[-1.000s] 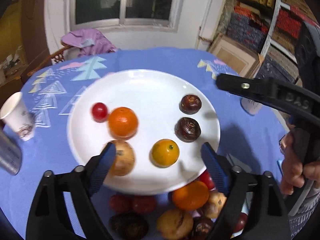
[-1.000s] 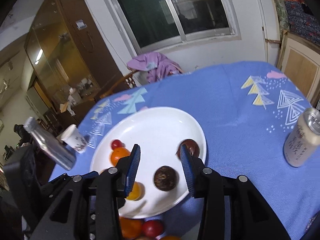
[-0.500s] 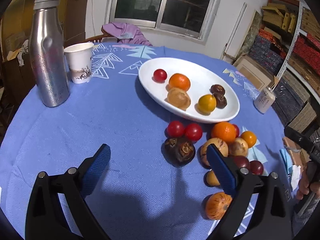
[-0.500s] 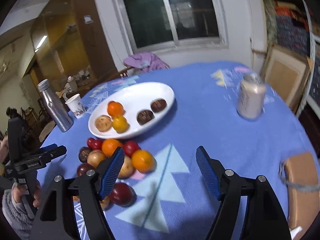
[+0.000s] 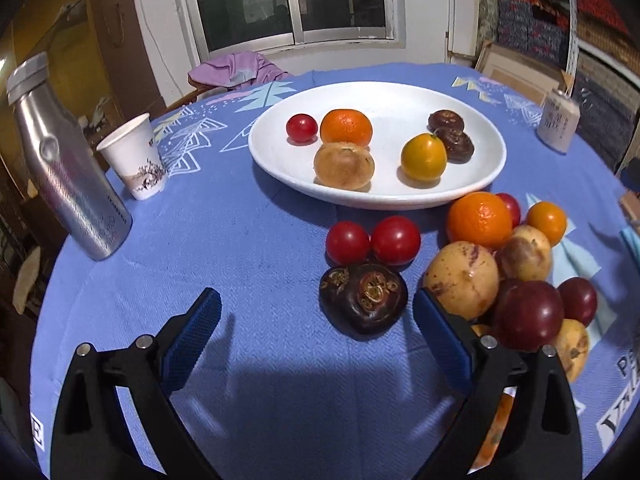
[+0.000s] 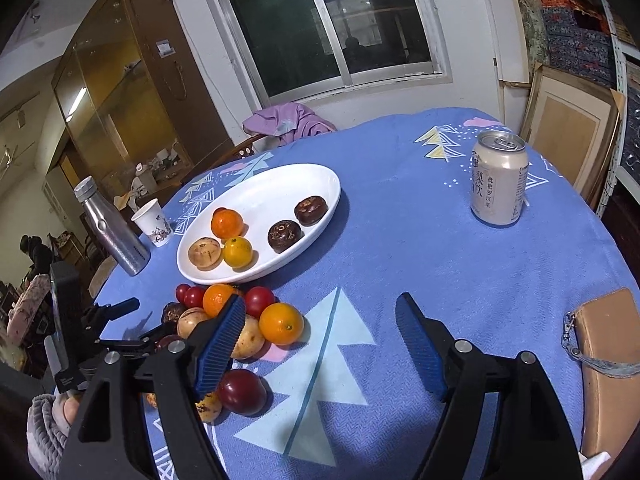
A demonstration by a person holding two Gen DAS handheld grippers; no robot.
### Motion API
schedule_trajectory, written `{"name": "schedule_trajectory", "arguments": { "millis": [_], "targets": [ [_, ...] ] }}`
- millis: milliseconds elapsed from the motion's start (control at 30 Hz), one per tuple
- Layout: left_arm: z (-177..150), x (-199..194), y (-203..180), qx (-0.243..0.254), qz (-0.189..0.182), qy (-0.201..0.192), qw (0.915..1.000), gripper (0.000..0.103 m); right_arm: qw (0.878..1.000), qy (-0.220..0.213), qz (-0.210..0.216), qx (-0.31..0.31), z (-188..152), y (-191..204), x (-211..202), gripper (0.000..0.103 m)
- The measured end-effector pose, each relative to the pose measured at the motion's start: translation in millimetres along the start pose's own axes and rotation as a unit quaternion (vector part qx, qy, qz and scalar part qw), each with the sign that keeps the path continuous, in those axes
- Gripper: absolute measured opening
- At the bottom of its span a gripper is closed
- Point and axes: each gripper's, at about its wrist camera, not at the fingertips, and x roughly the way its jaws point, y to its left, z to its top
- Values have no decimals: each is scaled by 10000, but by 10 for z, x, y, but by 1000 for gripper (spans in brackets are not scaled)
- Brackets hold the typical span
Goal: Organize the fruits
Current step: 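Grasp the split dark mangosteen with the left tool while the right tool grasps an orange mandarin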
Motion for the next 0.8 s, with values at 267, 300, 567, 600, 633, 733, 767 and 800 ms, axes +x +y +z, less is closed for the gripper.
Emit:
{"name": "schedule_trajectory", "arguments": {
  "millis": [267,300,567,600,633,733,767,800],
  "targets": [
    [-21,60,228,-50,368,130,9992,96,10000,8,9,58,4,-28,-1,79],
    [-61,53,295,-91,438,194,9988,96,10000,-2,21,72,9,-33,-9,79],
    [-45,-2,389,-368,-123,-48,9992,96,9999,2,142,-35,-9,14,-12,79],
    [-30,13,359,-339,-188,-50,9992,96,9998,19,157,-78,-17,33,0,79],
    [-12,27,334,-322,-252,-59,9991,96,9998,48,176,-127,-26,55,18,79],
    [21,101,306,-329,-348,49,9988,96,9997,93,174,-145,-40,71,59,79],
    [21,115,306,-346,-376,72,9987,91,9997,109,172,-137,-43,68,70,79],
    [26,131,313,-371,-395,94,9985,80,9997,127,162,-131,-45,64,79,79]
  ]
}}
